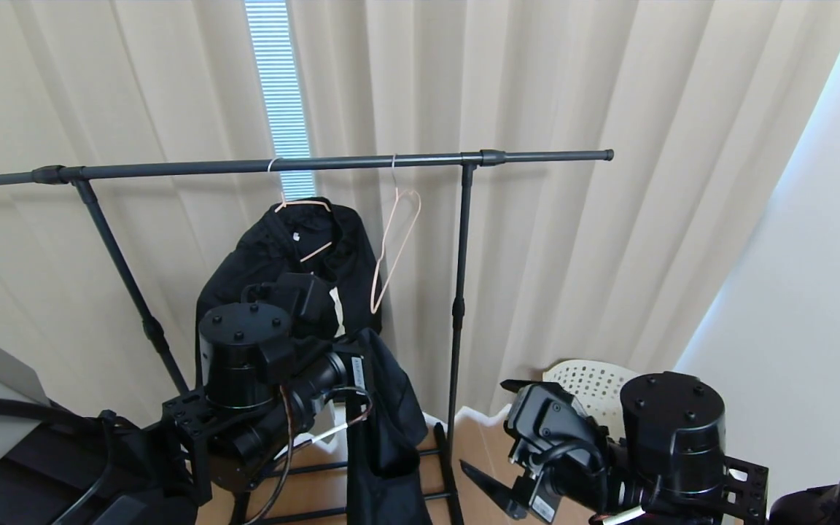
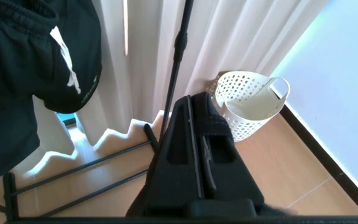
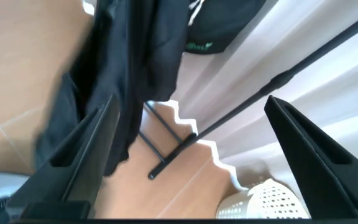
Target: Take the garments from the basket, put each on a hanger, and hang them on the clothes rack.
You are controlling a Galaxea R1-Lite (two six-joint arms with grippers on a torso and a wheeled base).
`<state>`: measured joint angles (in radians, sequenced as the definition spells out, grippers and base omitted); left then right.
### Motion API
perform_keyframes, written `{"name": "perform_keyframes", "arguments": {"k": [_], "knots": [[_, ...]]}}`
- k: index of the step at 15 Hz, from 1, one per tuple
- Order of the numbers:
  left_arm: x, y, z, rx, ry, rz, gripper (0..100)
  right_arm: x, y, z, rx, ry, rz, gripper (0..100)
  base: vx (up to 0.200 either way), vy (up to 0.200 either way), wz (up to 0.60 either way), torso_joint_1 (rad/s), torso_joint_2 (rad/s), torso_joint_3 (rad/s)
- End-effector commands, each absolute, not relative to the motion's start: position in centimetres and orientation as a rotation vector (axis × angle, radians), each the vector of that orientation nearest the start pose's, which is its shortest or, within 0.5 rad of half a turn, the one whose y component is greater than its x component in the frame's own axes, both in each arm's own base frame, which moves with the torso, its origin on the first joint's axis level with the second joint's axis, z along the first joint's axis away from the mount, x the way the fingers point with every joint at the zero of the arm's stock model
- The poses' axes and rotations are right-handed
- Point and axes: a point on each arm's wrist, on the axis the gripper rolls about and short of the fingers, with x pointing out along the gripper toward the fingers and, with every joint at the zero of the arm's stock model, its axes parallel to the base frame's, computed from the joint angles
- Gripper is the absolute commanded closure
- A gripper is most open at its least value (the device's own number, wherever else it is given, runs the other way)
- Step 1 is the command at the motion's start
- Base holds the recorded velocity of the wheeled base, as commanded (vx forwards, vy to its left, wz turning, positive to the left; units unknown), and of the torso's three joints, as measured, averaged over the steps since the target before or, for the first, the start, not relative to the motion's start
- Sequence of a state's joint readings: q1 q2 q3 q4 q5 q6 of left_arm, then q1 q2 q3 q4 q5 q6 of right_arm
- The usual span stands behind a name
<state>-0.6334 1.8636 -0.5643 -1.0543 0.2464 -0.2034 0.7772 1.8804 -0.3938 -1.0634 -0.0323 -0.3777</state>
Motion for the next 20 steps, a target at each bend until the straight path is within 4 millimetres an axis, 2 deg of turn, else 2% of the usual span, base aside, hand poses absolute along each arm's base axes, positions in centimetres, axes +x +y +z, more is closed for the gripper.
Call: {"name": "perform_keyframes", "arguments": {"k": [1, 3, 6, 7, 8, 9, 12, 15, 20], "knots": [[24.8, -17.6, 11.7, -0.099, 0.253, -0.361, 100, 19.4, 19.1, 6.8, -0.541, 0.287, 0.822, 0, 0.0, 0.0, 0.0, 0.0, 0.0, 0.0], [24.8, -17.5, 11.6, -0.096, 0.257, -0.361, 100, 19.4, 19.5, 7.0, -0.538, 0.259, 0.86, 0, 0.0, 0.0, 0.0, 0.0, 0.0, 0.0], [24.6, -17.4, 11.2, -0.086, 0.272, -0.364, 100, 19.3, 21.3, 8.1, -0.424, 0.242, 0.862, 0, 0.0, 0.0, 0.0, 0.0, 0.0, 0.0], [24.5, -17.5, 11.2, -0.085, 0.274, -0.368, 100, 19.3, 22.9, 8.1, -0.359, 0.252, 0.828, 0, 0.0, 0.0, 0.0, 0.0, 0.0, 0.0], [24.5, -17.5, 11.2, -0.084, 0.275, -0.369, 100, 19.4, 23.5, 8.1, -0.35, 0.252, 0.807, 0, 0.0, 0.0, 0.0, 0.0, 0.0, 0.0], [24.4, -17.7, 11.2, -0.083, 0.276, -0.377, 100, 19.5, 24.9, 8.0, -0.317, 0.245, 0.763, 0, 0.0, 0.0, 0.0, 0.0, 0.0, 0.0], [24.2, -18.0, 11.1, -0.081, 0.277, -0.384, 100, 19.7, 26.8, 9.0, -0.246, 0.208, 0.761, 0, 0.0, 0.0, 0.0, 0.0, 0.0, 0.0], [24.0, -18.1, 10.9, -0.075, 0.287, -0.392, 100, 20.7, 27.9, 10.4, -0.268, 0.149, 0.699, 0, 0.0, 0.0, 0.0, 0.0, 0.0, 0.0], [23.6, -18.4, 10.8, -0.072, 0.289, -0.406, 100, 21.3, 27.9, 10.6, -0.29, 0.142, 0.685, 0, 0.0, 0.0, 0.0, 0.0, 0.0, 0.0]]}}
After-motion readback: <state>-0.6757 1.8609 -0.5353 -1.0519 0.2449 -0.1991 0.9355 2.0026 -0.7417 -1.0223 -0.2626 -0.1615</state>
